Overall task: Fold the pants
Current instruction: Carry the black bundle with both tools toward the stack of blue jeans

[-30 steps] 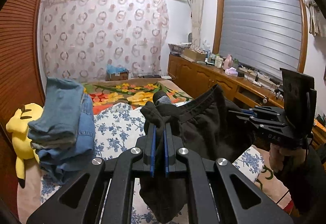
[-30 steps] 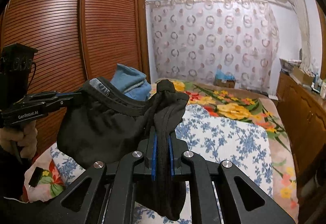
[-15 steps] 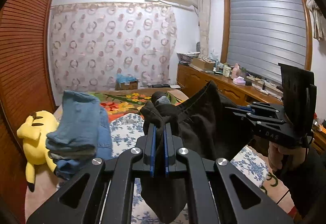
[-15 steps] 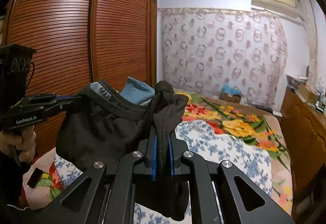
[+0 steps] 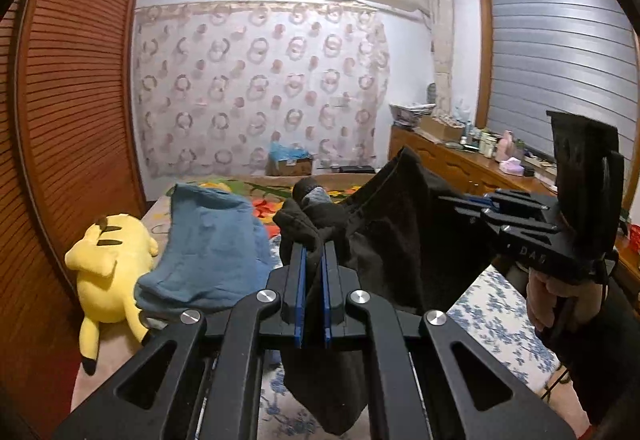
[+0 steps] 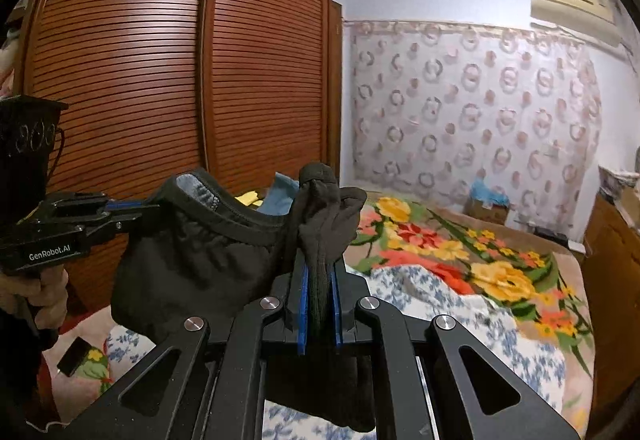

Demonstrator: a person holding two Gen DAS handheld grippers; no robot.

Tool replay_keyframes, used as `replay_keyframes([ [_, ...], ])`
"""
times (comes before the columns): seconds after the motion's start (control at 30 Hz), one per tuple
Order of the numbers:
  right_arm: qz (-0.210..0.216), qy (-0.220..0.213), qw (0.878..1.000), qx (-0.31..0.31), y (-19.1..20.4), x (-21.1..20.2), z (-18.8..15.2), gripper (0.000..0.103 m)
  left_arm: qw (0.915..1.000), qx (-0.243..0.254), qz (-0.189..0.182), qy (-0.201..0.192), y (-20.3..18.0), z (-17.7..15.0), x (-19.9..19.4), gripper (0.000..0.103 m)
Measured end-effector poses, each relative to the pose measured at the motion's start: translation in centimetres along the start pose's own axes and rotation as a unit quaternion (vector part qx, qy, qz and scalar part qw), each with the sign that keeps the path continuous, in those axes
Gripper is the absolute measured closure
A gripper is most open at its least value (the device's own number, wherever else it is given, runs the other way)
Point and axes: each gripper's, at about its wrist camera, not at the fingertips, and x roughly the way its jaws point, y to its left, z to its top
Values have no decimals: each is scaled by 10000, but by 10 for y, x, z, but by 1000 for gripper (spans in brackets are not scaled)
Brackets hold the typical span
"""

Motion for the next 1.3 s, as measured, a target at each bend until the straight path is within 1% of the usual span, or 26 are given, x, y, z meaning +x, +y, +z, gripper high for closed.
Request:
replay_keyframes([
  [0.2, 209, -17, 9998, -52, -27, 38, -2, 94, 9996, -108, 187, 191, 23, 4, 35, 95],
  [0.3, 221, 0, 9997, -76, -39, 58, -1, 94, 9993, -189, 228, 239, 31, 9, 49, 95],
  [0.5, 239, -79, 9995, -207, -58, 89, 11, 94, 9991, -223, 333, 142, 38, 23, 58, 95],
  [0.6, 321, -215, 9990, -209, -63, 102, 19, 94, 9989, -310, 357, -3, 42, 27, 56, 95],
  [0.7, 345, -342, 9985, -259, -63, 118, 29, 94, 9982, -426, 422, -83, 50, 27, 56, 95],
  [0.8, 367, -377, 9979, -366, -59, 138, 36, 94, 9976, -542, 426, -37, 56, 21, 57, 95],
  [0.93, 448, -373, 9964, -619, -48, 162, 35, 94, 9961, -744, 468, -74, 63, 12, 53, 95],
  [1.13, 577, -222, 9931, -995, -36, 202, 42, 94, 9931, -972, 646, -119, 79, 6, 51, 95],
  [1.3, 763, 38, 9906, -1135, -36, 235, 44, 94, 9895, -1160, 858, 45, 92, -12, 57, 95],
])
